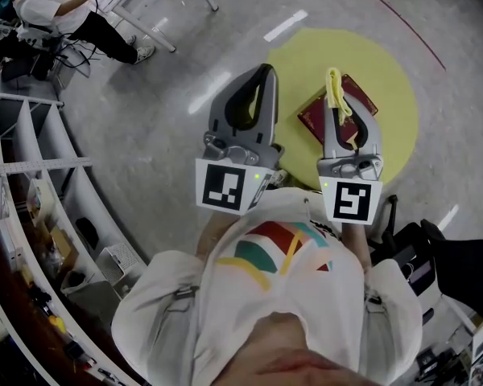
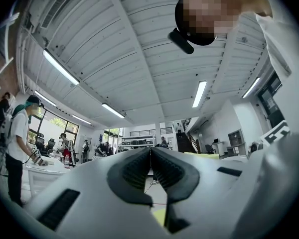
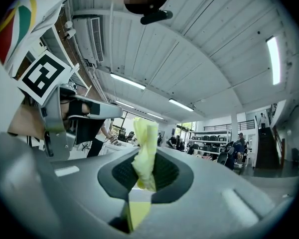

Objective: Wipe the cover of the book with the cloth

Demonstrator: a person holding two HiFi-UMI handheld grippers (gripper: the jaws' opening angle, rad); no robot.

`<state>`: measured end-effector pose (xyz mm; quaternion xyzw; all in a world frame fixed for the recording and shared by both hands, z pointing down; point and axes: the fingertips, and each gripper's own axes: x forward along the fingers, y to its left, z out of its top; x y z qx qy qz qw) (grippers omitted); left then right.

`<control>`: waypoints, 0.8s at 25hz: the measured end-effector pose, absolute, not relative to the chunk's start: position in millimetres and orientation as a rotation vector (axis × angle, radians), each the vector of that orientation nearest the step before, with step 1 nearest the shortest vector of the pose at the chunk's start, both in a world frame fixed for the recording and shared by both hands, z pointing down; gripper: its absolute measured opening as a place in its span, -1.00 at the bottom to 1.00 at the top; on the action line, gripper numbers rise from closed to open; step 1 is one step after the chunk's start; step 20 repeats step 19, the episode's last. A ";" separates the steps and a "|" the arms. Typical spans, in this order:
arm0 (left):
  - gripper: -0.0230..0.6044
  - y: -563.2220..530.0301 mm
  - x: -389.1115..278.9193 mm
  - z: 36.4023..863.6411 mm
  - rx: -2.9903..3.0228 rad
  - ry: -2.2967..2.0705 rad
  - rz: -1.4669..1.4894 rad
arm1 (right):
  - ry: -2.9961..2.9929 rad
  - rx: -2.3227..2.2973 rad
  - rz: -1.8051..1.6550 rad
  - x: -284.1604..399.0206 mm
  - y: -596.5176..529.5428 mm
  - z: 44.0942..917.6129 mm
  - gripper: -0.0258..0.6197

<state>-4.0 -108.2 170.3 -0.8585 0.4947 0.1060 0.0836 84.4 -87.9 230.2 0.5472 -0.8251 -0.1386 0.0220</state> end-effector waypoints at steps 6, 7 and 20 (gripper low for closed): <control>-0.87 -112.3 -8.4 174.2 -2.580 1.493 0.329 | -2.535 1.715 -0.439 88.5 -88.0 229.0 -0.83; -0.87 -112.0 -8.1 174.1 -2.581 1.490 0.330 | -2.531 1.720 -0.440 89.4 -87.9 228.5 -0.83; -0.87 -109.8 -8.9 172.5 -2.590 1.482 0.322 | -2.512 1.744 -0.425 93.4 -87.7 228.5 -0.83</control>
